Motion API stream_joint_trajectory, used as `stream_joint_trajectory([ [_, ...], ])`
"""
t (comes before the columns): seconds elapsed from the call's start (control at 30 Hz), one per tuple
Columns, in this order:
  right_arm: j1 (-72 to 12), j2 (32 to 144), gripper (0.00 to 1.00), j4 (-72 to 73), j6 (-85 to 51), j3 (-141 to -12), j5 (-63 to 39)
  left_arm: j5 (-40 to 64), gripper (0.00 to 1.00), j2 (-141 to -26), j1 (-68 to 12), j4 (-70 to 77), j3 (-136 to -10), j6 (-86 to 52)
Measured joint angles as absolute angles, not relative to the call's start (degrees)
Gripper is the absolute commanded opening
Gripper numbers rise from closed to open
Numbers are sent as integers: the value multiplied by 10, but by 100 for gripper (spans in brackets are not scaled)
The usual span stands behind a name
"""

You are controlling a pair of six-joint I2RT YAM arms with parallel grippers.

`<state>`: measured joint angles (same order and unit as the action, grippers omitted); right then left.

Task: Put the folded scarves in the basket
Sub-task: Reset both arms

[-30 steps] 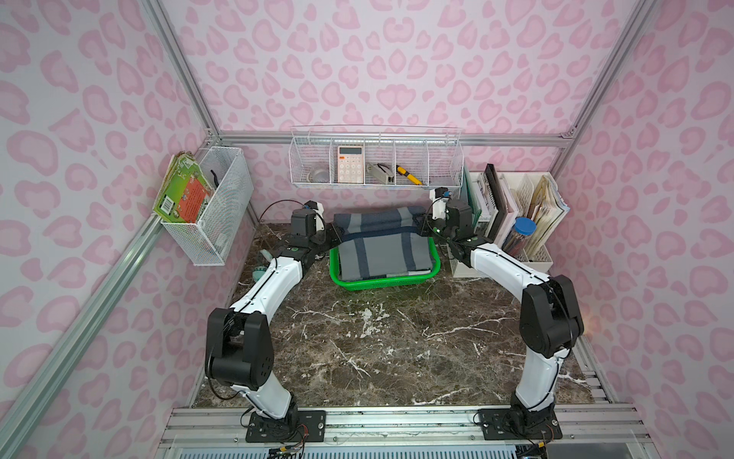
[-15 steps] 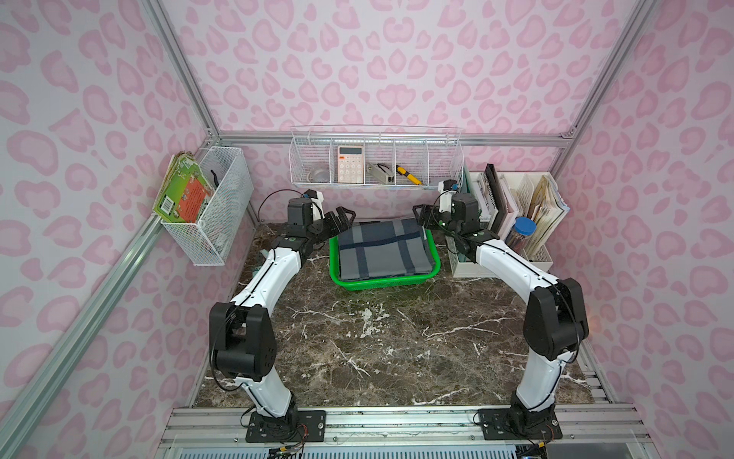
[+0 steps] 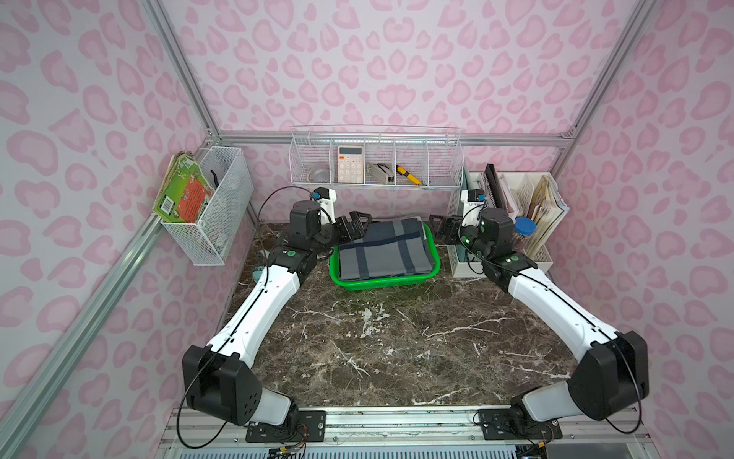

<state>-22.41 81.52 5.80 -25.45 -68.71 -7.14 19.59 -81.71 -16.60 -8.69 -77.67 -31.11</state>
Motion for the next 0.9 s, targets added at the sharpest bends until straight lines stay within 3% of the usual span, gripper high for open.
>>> stream_joint_trajectory([
  [0.3, -219, 551, 85, 98, -215, -413, 5, 62, 99, -644, -241, -140, -600, -238],
  [0.63, -217, 205, 99, 222, -148, -118, 225, -256, 99, -484, -238, -190, -411, -206],
  [0.77, -210, 138, 99, 294, -128, -45, 289, -307, 99, -486, -231, -164, -375, -189],
  [0.9, -195, 138, 99, 329, -111, -21, 328, -329, 99, -497, -200, -127, -346, -187],
])
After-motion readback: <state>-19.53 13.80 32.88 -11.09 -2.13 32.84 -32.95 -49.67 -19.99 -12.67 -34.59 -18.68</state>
